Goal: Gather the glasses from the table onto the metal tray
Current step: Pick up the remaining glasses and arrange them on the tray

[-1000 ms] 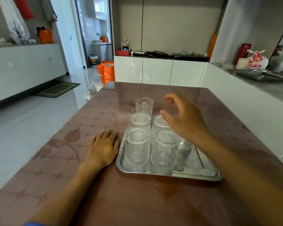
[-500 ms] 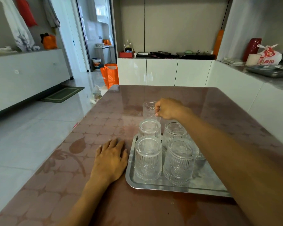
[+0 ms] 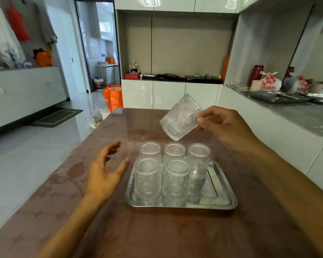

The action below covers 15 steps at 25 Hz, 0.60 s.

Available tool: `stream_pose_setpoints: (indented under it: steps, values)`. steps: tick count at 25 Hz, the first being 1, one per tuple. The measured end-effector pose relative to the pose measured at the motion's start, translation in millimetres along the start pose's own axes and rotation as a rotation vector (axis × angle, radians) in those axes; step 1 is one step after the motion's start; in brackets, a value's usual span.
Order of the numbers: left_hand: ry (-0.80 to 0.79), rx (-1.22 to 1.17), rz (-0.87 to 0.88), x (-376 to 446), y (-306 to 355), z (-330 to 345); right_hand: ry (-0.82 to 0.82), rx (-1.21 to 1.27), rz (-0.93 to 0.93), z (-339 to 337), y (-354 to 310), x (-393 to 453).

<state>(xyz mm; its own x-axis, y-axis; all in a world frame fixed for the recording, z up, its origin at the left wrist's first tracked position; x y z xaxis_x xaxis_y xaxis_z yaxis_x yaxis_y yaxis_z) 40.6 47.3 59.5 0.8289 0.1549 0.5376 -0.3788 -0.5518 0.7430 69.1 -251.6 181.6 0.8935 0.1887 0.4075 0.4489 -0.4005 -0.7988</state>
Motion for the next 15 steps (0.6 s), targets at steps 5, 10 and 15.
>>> stream_pose_setpoints:
  steps: [5,10,15]
  values:
    - [-0.264,-0.187,0.255,-16.8,107.7,29.4,-0.177,0.42,0.161,5.3,2.8,-59.6]
    - [-0.073,-0.208,0.215,-30.5,128.5,45.0,-0.045,0.05,-0.014,8.5,13.4,-85.3]
    - [-0.111,-0.148,0.2,-40.2,144.4,62.2,0.175,-0.728,-0.514,31.2,15.3,-104.9]
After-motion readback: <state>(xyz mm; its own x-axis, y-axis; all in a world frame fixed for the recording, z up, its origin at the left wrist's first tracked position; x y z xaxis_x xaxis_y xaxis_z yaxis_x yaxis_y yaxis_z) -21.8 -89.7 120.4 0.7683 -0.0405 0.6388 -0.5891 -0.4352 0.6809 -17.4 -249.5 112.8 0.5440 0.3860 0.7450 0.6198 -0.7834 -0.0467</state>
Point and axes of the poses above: each hand's wrist, its own x-axis towards the middle knuckle, its own z-axis out of the palm, y = z × x, the point moved 2 cm from there along x, towards the middle knuckle, and after that the axes turned 3 degrees about -y, right-handed, at the moved point
